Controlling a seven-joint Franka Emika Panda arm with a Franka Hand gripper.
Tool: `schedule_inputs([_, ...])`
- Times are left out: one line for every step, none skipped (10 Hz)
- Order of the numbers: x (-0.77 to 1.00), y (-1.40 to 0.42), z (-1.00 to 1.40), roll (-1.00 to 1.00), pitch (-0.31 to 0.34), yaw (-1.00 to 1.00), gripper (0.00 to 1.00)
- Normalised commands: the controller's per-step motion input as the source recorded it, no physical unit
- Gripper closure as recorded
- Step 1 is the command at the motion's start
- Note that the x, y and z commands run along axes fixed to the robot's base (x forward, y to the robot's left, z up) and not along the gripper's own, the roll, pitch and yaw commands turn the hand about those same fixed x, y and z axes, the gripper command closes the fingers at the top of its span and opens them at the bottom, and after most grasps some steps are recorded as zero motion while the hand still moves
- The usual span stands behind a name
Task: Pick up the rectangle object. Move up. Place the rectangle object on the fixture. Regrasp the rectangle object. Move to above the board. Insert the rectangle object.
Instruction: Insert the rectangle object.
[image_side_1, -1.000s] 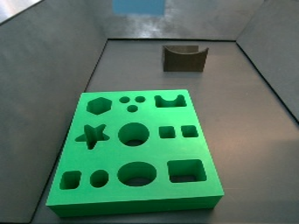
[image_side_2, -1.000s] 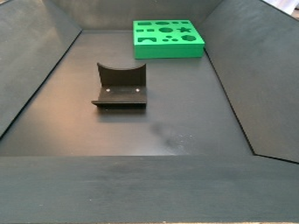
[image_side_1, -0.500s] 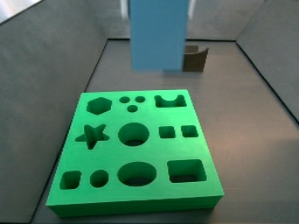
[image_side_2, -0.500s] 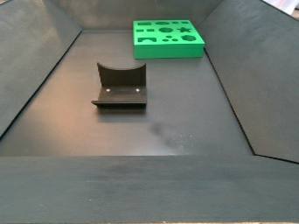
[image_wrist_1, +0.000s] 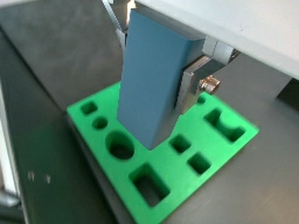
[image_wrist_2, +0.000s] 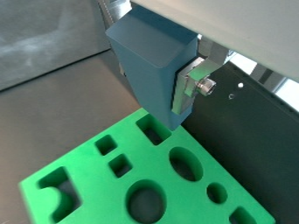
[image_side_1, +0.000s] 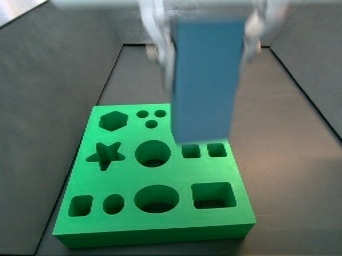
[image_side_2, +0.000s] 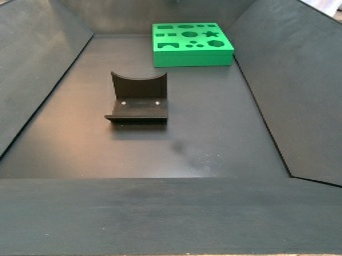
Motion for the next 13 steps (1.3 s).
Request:
schedule_inputs([0.00, -0.03, 0.00, 0.00, 0.000, 0.00, 1.00])
schedule_inputs([0.00, -0.14, -0.14, 0.11, -0.013, 0.01, 1.00])
schedule_inputs([0.04, -0.21, -0.41, 0.31, -0.071, 0.07, 1.00])
schedule_inputs([0.00, -0.29, -0.29, 0.47, -0.130, 0.01, 1.00])
schedule_inputs([0.00, -0.40, -0.23, 0.50, -0.139, 0.00, 1.00])
schedule_inputs([0.12, -0.47, -0.22, 0.41, -0.147, 0.00, 1.00])
schedule_inputs([0.26, -0.43, -0.24, 0.36, -0.136, 0.00, 1.00])
schedule_inputs([0.28, -0.36, -0.34, 0.40, -0.144, 0.00, 1.00])
schedule_inputs([0.39, -0.26, -0.26, 0.28, -0.140, 0.08, 1.00])
schedule_inputs([0.00, -0.10, 0.00, 0.07, -0.006, 0.00, 1.00])
schedule_inputs([0.51, -0.10, -0.33, 0.24, -0.040, 0.12, 1.00])
schedule_inputs([0.46, -0.03, -0.37, 0.29, -0.060, 0.10, 1.00])
schedule_inputs([0.39, 0.00, -0.35, 0.25, -0.044, 0.11, 1.00])
